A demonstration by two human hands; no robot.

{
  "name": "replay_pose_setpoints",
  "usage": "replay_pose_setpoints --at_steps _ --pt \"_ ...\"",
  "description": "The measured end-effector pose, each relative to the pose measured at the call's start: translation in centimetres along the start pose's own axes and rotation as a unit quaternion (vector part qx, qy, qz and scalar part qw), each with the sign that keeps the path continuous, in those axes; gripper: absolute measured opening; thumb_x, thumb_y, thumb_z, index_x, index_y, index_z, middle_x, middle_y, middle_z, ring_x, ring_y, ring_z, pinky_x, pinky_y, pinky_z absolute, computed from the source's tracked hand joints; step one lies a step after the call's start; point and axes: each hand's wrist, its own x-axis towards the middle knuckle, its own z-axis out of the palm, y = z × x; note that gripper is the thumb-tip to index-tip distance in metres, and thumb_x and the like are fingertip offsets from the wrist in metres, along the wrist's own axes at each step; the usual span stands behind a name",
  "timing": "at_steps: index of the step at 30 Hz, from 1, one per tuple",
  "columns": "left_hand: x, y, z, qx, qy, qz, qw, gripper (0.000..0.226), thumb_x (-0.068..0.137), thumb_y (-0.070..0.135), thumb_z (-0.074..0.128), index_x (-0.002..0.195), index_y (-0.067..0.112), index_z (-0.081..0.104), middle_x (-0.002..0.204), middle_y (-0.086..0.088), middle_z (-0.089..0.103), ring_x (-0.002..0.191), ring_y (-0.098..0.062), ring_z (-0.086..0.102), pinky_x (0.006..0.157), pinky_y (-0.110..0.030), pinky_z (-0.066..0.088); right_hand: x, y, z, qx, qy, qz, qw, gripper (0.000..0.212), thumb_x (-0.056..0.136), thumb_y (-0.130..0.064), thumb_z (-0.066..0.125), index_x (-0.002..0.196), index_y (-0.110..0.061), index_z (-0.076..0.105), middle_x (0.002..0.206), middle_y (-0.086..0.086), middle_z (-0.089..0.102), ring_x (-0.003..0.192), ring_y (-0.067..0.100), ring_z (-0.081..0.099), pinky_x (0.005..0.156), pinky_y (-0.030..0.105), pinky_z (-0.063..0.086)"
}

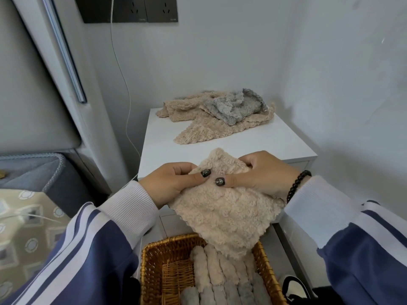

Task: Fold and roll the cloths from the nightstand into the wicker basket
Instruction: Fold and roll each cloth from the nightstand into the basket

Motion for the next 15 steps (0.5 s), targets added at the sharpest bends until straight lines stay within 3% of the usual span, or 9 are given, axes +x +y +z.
replay_pose_setpoints --at_steps 2,4,6,9,12,15 --pt "0.1 -0.1 0.1 -0.011 0.006 0.015 1.0 0.021 0.075 0.024 0.067 0.09 0.009 0.067 0.08 -0.005 0.07 0.067 -0.016 0.066 0.063 -0.026 0.055 0.0 0.3 -1.1 0.0 -0.008 0.029 1.0 0.081 0.051 -0.058 0.079 0.118 -0.014 0.065 0.12 -0.003 0.064 0.104 0.01 0.059 0.094 0.028 0.048" --pt "0.2 -0.1 0.1 -0.012 0.011 0.022 1.0 0.025 0.073 0.029 0.065 0.089 0.009 0.066 0.079 -0.005 0.069 0.066 -0.016 0.066 0.063 -0.027 0.055 0.1 1.0 -2.1 0.039 -0.022 0.065 0.997 0.077 0.038 -0.056 0.084 0.102 -0.015 0.071 0.109 0.0 0.07 0.104 0.017 0.063 0.096 0.035 0.05" --pt "0.3 -0.1 0.2 -0.024 0.015 0.026 0.999 0.02 0.081 0.026 0.063 0.088 0.008 0.066 0.077 -0.004 0.07 0.065 -0.014 0.066 0.061 -0.024 0.056 0.0 1.7 -2.8 0.098 -0.03 0.097 0.99 0.073 0.031 -0.048 0.086 0.093 -0.013 0.072 0.099 0.005 0.07 0.098 0.021 0.063 0.086 0.035 0.053" --pt "0.3 -0.2 0.7 -0.059 0.041 0.044 0.996 0.016 0.089 0.022 0.059 0.09 0.007 0.065 0.077 -0.004 0.071 0.064 -0.012 0.068 0.058 -0.022 0.056 0.0 2.4 -3.4 0.209 0.002 0.111 0.972 0.048 0.044 -0.031 0.085 0.084 -0.01 0.07 0.08 0.008 0.063 0.069 0.017 0.057 0.062 0.025 0.051" --pt "0.6 -0.3 1.0 -0.122 0.093 0.067 0.986 0.02 0.09 0.021 0.059 0.096 0.003 0.065 0.08 -0.007 0.073 0.067 -0.016 0.07 0.055 -0.023 0.057 0.2 2.8 -2.6 0.346 0.07 0.141 0.925 0.029 0.065 -0.031 0.078 0.081 -0.013 0.061 0.069 0.004 0.062 0.06 0.015 0.057 0.059 0.024 0.05" --pt "0.7 -0.3 1.4 -0.186 0.121 0.089 0.971 0.021 0.09 0.019 0.059 0.101 0.003 0.065 0.087 -0.01 0.074 0.074 -0.02 0.071 0.06 -0.026 0.059 -0.1 3.3 -0.2 0.462 0.0 0.163 0.872 0.054 0.058 -0.045 0.078 0.097 -0.012 0.061 0.087 0.007 0.069 0.081 0.023 0.067 0.075 0.036 0.055"
